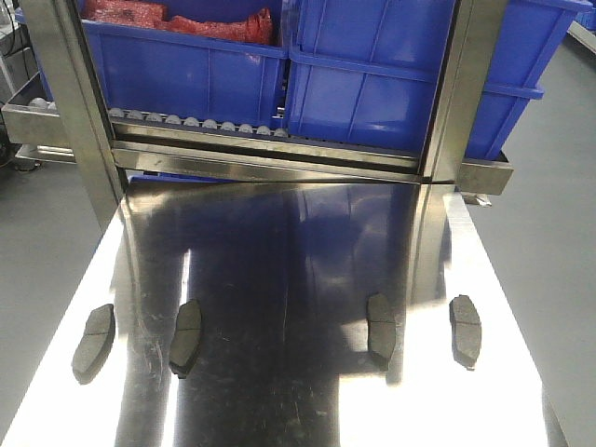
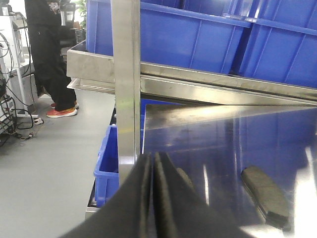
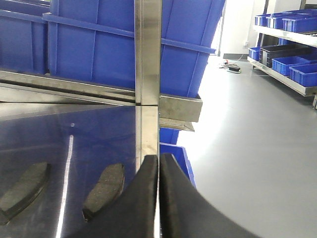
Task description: Move and align brake pads A on conveyor
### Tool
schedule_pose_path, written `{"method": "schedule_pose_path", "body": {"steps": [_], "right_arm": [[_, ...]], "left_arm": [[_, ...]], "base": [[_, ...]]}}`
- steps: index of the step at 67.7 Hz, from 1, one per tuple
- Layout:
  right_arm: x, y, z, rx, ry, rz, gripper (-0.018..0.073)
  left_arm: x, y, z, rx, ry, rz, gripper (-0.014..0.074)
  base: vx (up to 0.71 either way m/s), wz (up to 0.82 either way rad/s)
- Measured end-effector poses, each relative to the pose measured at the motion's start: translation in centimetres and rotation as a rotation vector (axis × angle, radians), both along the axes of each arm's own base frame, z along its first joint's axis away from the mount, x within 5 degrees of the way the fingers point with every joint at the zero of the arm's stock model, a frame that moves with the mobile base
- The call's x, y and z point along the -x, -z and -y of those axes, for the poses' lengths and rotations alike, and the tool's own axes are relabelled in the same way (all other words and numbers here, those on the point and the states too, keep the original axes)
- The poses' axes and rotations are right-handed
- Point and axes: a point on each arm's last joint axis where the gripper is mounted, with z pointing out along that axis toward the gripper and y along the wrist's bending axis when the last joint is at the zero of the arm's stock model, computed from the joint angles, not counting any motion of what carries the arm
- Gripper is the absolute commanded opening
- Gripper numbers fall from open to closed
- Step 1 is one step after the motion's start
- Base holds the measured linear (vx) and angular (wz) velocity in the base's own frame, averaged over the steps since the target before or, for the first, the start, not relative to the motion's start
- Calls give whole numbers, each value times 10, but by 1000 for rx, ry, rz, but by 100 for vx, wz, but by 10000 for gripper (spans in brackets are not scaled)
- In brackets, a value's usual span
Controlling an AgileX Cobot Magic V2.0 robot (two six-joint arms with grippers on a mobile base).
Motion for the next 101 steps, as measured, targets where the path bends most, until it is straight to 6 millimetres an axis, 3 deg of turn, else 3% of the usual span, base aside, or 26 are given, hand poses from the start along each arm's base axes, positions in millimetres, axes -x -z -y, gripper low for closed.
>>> {"method": "schedule_pose_path", "body": {"steps": [101], "right_arm": [[0,0,0,0,0,0,-11]], "left_arm": [[0,-5,0,-9,1,57,-6]], "base": [[0,0]]}}
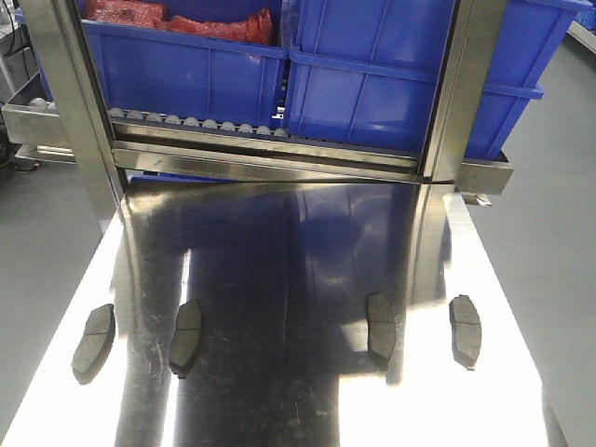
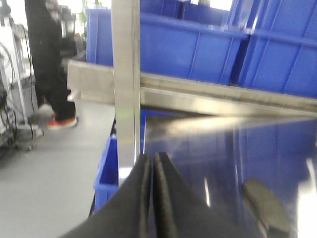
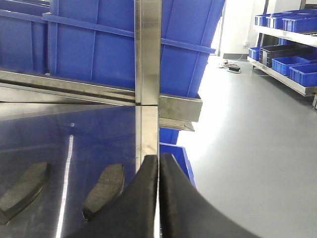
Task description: Move and align brake pads A on conveyor
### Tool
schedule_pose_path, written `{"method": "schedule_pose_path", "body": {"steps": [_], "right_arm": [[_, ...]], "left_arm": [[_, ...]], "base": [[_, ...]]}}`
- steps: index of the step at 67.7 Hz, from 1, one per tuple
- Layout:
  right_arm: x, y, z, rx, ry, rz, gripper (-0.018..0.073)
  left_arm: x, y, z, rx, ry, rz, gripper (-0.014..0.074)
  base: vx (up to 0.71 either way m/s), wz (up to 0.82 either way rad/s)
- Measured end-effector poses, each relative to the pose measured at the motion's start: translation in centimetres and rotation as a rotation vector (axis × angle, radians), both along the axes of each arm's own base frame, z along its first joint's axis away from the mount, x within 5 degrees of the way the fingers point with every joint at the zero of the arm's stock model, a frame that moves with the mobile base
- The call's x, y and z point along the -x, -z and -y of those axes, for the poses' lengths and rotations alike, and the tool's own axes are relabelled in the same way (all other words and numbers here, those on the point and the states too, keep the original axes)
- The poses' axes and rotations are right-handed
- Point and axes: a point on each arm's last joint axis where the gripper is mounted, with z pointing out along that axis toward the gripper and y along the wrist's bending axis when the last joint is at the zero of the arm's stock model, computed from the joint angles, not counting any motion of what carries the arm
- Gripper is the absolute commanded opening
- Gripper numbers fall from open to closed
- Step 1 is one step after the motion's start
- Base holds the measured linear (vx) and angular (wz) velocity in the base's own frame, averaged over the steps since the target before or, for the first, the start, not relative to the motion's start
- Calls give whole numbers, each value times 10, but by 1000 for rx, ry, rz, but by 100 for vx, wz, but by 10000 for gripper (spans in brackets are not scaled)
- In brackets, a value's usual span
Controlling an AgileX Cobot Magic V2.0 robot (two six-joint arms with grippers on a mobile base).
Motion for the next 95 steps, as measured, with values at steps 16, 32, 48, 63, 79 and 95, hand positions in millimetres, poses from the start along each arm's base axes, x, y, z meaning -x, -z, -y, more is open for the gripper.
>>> {"method": "schedule_pose_path", "body": {"steps": [16,32,48,63,79,95], "right_arm": [[0,0,0,0,0,0,-11],[0,0,0,0,0,0,-11],[0,0,0,0,0,0,-11],[0,0,0,0,0,0,-11],[0,0,0,0,0,0,-11],[0,0,0,0,0,0,-11]], "left_arm": [[1,-15,0,1,3,123,-6],[-10,-74,0,-43,0,77,-6],[-38,-100,0,-49,-1,-324,-6],[-53,-97,0,-24,5,-672,-6],[-67,-86,5,62,21,-800,-6],[-67,-86,5,71,21,-805,0]], "base": [[0,0],[0,0],[0,0],[0,0],[0,0],[0,0]]}}
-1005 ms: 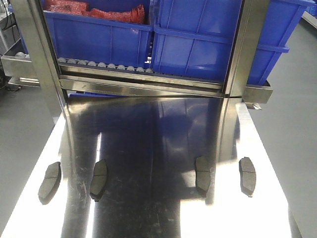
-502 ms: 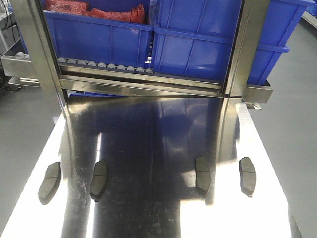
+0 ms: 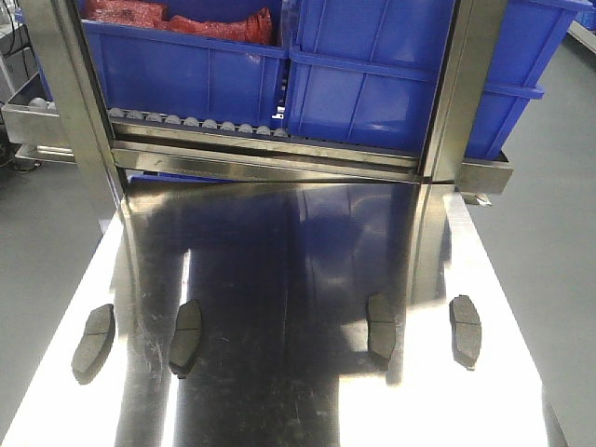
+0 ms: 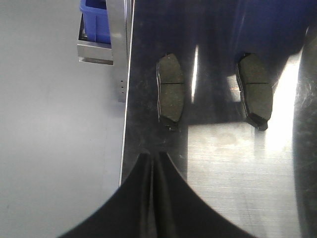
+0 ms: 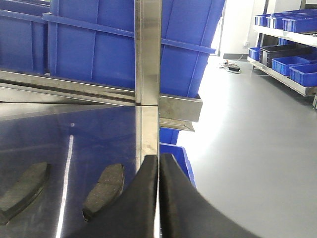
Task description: Move and align brake pads A on conveyor
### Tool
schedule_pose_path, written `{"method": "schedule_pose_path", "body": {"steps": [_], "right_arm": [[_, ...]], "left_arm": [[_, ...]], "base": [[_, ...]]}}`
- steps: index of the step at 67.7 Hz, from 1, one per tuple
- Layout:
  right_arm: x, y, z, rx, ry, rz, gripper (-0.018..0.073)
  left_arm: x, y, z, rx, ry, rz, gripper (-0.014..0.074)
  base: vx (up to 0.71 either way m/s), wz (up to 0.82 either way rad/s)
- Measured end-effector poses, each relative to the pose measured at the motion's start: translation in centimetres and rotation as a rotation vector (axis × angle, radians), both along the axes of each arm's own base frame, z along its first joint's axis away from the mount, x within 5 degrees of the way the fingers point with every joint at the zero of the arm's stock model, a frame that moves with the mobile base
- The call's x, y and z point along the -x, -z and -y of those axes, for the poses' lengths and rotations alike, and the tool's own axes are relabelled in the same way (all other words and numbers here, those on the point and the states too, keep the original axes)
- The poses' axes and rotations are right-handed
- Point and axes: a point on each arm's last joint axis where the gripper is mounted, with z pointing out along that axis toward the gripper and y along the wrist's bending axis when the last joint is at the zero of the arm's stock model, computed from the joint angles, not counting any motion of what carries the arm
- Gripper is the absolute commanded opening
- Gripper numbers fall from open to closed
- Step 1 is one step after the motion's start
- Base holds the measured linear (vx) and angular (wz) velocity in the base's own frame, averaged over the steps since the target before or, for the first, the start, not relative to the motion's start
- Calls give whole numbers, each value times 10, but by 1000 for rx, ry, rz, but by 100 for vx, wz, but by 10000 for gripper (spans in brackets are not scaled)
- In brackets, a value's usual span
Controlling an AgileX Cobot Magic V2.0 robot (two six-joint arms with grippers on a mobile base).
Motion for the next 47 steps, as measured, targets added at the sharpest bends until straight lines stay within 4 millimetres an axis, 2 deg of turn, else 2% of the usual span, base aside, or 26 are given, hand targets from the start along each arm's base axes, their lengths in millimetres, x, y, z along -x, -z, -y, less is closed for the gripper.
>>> {"method": "schedule_pose_path", "body": {"steps": [8,15,37,47], "right_arm": [[0,0,0,0,0,0,-11],[0,0,0,0,0,0,-11],[0,0,0,0,0,0,-11],[0,0,0,0,0,0,-11]], "left_arm": [[1,1,0,0,1,-17,34],[1,2,0,0,2,-33,98],[0,-10,0,1,5,-21,445],[0,-10,0,0,5,-22,486]], "base": [[0,0],[0,0],[0,0],[0,0]]}}
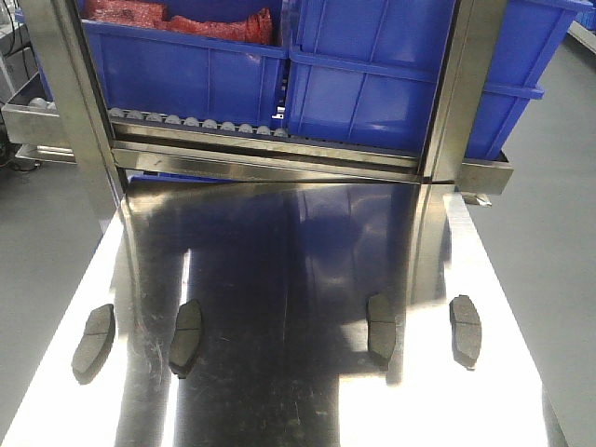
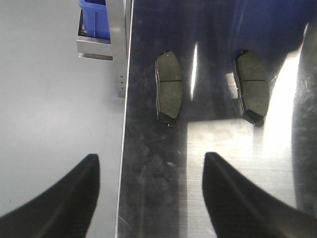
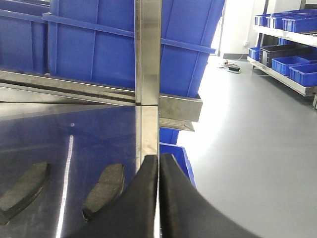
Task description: Move and align brake pads A on conveyor
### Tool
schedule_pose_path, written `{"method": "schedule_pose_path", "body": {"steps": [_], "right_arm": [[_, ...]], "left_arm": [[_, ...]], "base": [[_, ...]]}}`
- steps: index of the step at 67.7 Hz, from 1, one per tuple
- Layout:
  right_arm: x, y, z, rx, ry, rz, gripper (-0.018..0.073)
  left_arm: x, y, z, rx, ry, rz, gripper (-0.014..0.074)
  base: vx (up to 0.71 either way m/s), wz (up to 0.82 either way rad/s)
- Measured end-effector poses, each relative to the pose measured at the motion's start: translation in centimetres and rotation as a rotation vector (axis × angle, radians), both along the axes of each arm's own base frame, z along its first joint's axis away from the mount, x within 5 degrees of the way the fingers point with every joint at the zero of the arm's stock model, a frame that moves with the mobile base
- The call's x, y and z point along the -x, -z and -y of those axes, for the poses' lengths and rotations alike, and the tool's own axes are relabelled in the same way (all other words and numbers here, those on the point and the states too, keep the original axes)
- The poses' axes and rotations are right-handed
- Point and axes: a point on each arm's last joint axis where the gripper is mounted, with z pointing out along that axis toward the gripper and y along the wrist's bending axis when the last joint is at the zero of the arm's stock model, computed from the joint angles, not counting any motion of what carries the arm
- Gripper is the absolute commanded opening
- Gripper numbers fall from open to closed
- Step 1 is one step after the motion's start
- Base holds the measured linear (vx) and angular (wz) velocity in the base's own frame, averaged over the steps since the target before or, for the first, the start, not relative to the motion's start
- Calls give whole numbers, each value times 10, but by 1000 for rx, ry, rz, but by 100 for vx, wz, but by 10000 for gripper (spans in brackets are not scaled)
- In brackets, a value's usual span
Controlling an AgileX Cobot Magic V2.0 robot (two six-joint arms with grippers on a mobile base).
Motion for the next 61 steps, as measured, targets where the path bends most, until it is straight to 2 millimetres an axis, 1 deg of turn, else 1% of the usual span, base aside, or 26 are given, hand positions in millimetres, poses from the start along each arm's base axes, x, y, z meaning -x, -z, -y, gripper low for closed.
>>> {"method": "schedule_pose_path", "body": {"steps": [20,27,33,41,48,61], "right_arm": [[0,0,0,0,0,0,-11],[0,0,0,0,0,0,-11],[0,0,0,0,0,0,-11],[0,0,0,0,0,0,-11],[0,0,0,0,0,0,-11],[0,0,0,0,0,0,-11]], "left_arm": [[-1,4,0,15,-16,-6,486],[-8,3,0,2,-1,-29,486],[-23,2,1,-6,18,-64,486],[-51,2,5,19,55,-124,486],[-80,13,9,46,100,-206,486],[-124,38,12,62,123,-332,486]], "base": [[0,0],[0,0],[0,0],[0,0],[0,0],[0,0]]}}
